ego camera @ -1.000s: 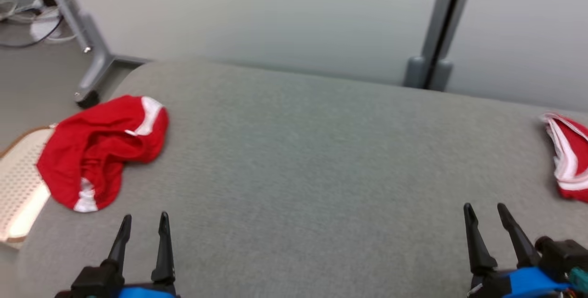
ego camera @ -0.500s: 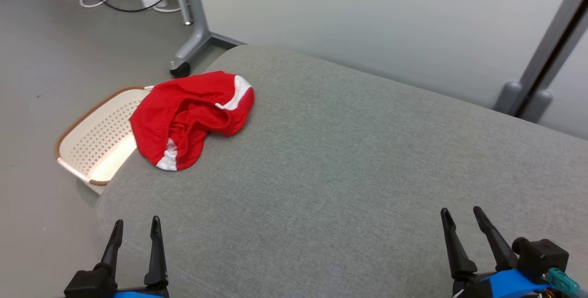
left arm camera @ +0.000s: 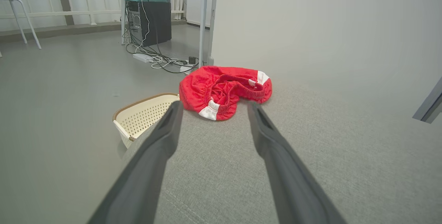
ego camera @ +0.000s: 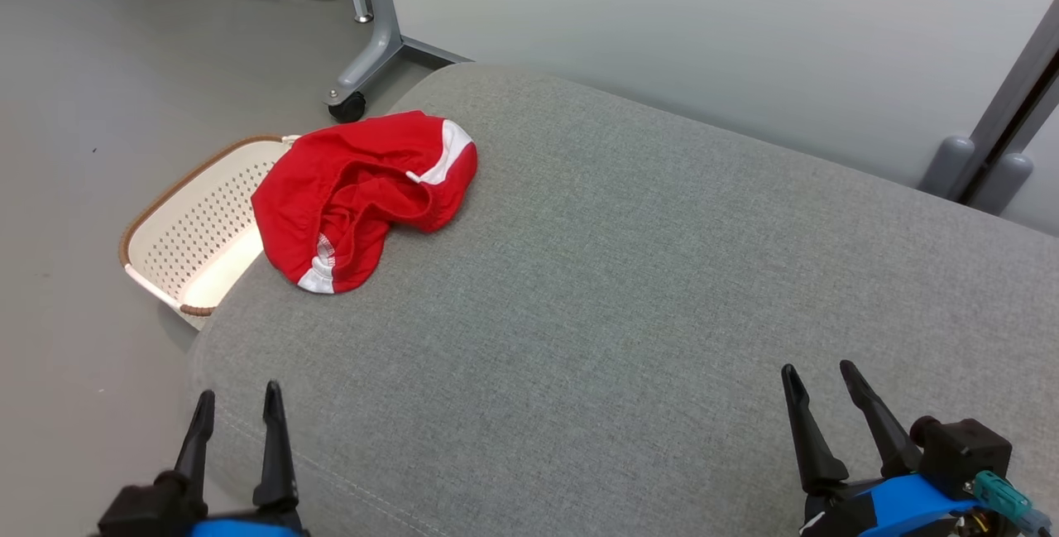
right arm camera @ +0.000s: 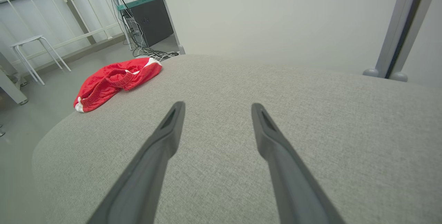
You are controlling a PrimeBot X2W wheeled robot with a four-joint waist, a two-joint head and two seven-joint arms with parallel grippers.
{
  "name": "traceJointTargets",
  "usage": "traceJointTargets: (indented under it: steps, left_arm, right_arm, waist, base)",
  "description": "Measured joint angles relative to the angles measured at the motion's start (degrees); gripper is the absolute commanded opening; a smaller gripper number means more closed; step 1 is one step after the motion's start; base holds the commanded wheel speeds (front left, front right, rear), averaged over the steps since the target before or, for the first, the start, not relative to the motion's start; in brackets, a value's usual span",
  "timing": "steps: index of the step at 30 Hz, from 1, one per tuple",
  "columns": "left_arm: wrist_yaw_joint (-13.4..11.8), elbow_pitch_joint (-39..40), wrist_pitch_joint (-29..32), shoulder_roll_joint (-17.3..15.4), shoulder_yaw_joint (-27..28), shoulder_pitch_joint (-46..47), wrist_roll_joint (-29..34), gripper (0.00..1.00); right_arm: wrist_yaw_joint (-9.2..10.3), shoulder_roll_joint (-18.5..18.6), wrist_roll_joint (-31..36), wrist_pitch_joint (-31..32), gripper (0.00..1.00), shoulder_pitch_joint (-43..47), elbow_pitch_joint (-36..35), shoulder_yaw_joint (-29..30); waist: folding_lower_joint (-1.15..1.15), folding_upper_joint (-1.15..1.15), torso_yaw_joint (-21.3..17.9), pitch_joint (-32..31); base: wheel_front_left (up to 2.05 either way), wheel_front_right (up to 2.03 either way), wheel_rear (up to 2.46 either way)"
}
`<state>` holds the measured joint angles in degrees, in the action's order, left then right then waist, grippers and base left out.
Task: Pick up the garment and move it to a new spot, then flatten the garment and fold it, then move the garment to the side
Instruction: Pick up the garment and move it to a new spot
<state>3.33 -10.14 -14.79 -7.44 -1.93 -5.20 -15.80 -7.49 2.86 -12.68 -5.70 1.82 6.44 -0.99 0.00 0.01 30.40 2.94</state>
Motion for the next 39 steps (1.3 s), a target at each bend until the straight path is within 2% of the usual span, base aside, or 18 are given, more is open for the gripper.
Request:
traceJointTargets:
  steps: [3, 10, 16, 19, 28, 39]
  left_arm:
    - [0.79, 2.99, 2.82, -0.34, -0.01, 2.66, -1.72, 1.0]
    - [1.94, 9.2, 15.74, -5.7, 1.79, 15.22, -6.22, 1.0]
    - [1.98, 2.64, 27.29, -10.0, 6.08, 29.16, -13.59, 1.0]
    - [1.02, -1.3, 31.28, -12.15, 8.2, 34.04, -15.63, 1.0]
    - [-0.14, -10.71, 35.38, -16.5, 11.23, 39.16, -18.09, 1.0]
    - [-1.23, -22.69, 34.6, -18.57, 13.33, 43.28, -19.52, 1.0]
  right_arm:
    - [0.0, 0.01, 0.0, -0.26, 1.0, 0.05, -0.35, 0.27]
    - [0.0, 0.0, 0.83, 0.42, 1.0, -0.31, -2.66, 0.81]
    - [0.0, 1.16, 2.44, 2.65, 1.0, -2.85, -6.16, 1.22]
    - [0.0, 2.34, 2.96, 3.81, 1.0, -4.37, -8.27, 1.21]
    - [0.0, 5.14, 3.31, 6.19, 1.0, -6.98, -14.62, 1.81]
    - [0.0, 6.67, 3.57, 7.73, 1.0, -7.99, -22.45, 2.71]
  waist:
    - [0.0, 0.0, -0.04, 0.34]
    - [0.0, 0.0, -1.81, 3.93]
    - [0.01, 0.0, -5.48, 10.22]
    - [0.02, 0.01, -8.0, 13.95]
    - [0.01, 0.01, -15.53, 23.71]
    - [0.02, 0.01, -22.67, 34.04]
  base:
    - [0.0, 0.0, 0.0]
    - [0.0, 0.0, 0.0]
    - [0.0, 0.0, 0.0]
    - [0.0, 0.0, 0.0]
    - [0.0, 0.0, 0.0]
    - [0.0, 0.0, 0.0]
